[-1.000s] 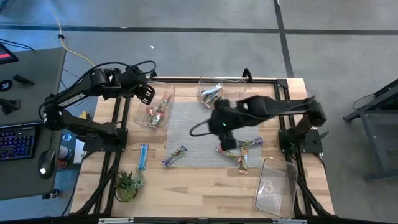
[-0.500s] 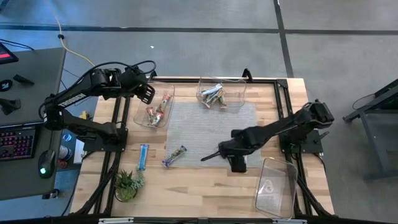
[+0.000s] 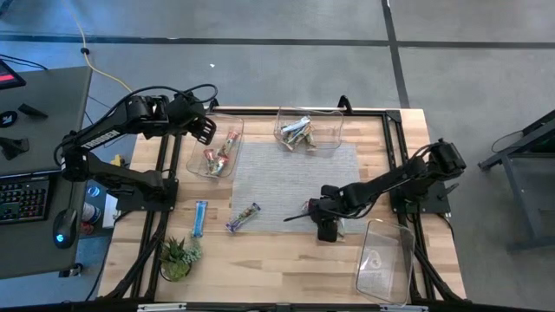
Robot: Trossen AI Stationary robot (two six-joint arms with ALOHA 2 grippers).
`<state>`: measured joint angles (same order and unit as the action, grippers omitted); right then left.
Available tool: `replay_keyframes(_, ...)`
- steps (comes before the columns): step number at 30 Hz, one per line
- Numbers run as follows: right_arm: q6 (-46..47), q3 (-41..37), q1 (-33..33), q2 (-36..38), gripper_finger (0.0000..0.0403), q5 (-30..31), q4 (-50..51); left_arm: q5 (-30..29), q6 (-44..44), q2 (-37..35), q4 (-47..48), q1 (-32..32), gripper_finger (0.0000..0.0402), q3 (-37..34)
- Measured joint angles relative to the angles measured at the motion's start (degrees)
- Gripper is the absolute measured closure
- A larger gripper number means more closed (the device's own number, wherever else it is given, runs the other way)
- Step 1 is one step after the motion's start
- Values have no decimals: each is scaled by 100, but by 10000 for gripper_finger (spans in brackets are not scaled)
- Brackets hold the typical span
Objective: Pick and place Granola Bars by type
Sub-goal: Put the red granola bar into the top left transparent bin
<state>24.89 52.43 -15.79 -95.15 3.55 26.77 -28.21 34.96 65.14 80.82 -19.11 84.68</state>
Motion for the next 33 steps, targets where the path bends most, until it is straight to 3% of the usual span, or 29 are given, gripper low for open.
replay_keyframes(15, -729, -348, 51, 2, 220, 794, -109, -120, 2, 0, -18, 0, 230, 0)
replay_keyframes(27, -713, -251, 311, 1, 377, 118, 41, -127, 2, 0, -16, 0, 230, 0)
replay_keyframes(33, -1723, 645, 423, -9, 373, 234, -398, -127, 2, 0, -16, 2, 230, 0)
